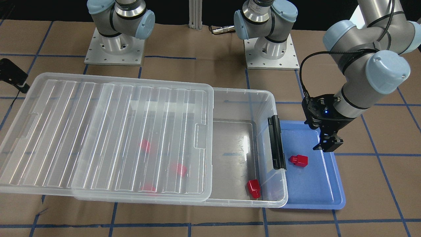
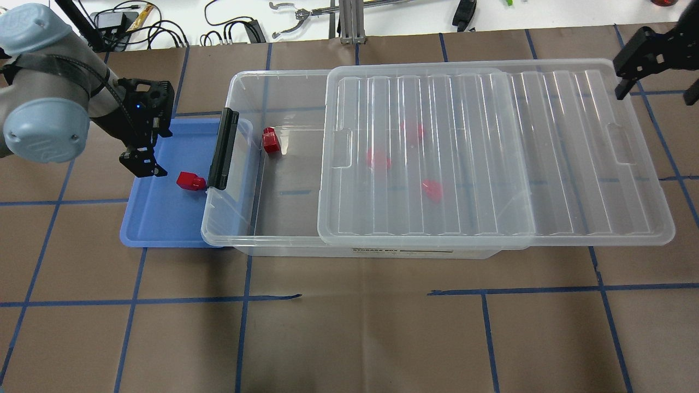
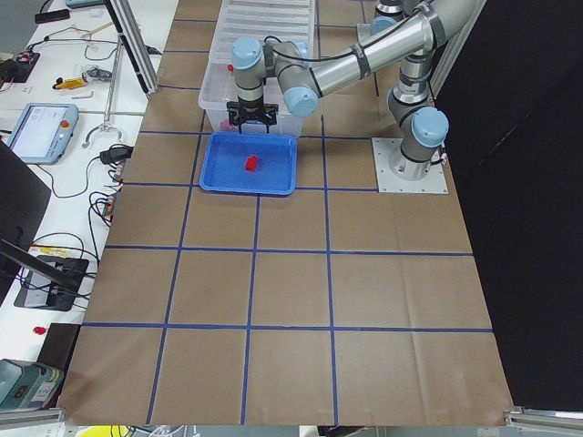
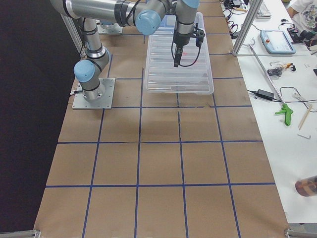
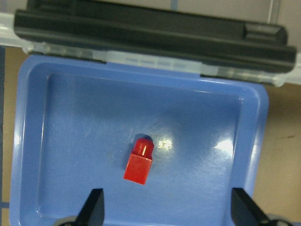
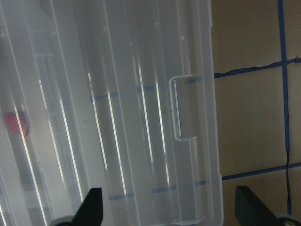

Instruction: Place red block in blue tray from box

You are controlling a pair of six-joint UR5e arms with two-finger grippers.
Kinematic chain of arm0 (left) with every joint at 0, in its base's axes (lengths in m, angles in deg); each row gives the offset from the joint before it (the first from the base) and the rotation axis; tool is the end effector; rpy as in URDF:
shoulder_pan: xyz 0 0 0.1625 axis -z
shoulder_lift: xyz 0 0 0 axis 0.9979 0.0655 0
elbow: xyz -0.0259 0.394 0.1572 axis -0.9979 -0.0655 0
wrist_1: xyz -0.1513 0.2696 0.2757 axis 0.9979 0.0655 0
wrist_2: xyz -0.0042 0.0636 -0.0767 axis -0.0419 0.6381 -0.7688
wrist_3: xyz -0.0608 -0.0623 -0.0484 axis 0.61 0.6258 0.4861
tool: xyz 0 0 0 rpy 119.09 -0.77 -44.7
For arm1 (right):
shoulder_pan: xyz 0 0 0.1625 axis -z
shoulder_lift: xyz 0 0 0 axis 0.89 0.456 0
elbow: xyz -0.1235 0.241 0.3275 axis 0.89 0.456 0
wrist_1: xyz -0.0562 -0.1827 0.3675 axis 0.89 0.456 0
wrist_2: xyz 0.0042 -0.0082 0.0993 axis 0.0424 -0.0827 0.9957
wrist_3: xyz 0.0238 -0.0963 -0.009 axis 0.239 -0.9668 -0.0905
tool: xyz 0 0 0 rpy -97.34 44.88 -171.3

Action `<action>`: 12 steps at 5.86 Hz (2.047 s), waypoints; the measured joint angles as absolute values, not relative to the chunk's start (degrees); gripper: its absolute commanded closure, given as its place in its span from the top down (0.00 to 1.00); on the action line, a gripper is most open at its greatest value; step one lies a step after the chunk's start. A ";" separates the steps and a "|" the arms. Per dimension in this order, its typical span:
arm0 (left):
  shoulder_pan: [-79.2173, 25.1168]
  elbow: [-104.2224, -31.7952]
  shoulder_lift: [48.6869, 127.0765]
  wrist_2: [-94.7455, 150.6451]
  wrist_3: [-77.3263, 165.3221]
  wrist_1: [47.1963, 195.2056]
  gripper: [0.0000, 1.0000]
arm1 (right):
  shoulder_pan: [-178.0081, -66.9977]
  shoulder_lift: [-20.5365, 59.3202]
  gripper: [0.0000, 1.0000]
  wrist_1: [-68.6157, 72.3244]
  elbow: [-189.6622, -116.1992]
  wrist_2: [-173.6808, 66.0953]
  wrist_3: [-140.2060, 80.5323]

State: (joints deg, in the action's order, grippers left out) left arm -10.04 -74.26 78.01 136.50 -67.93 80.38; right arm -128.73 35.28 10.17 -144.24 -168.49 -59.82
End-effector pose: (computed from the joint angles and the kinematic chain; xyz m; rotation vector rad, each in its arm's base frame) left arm -0.0052 -0.5598 0.3636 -2.0460 -2.2987 0.0296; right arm -0.0926 -0.5256 0.4909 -0.2895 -3.1183 -0.1045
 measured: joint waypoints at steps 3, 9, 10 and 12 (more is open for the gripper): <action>-0.80 -61.99 76.99 136.98 -35.70 96.70 0.98 | -117.55 32.67 1.00 24.04 -153.81 -168.84 -71.81; 3.37 -60.19 73.30 137.48 18.59 92.28 0.98 | -116.48 33.51 1.00 34.43 -164.76 -168.26 -71.69; 3.38 -60.35 73.13 137.56 22.56 92.30 0.98 | -116.73 33.67 1.00 34.42 -165.29 -167.15 -71.67; 3.40 -60.47 72.72 137.63 25.11 92.92 0.98 | -118.29 33.73 1.00 34.30 -165.51 -165.79 -71.65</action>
State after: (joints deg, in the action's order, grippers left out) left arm 3.40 -60.47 72.72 137.63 25.11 92.92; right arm -118.29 33.73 34.30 -165.51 -165.79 -71.65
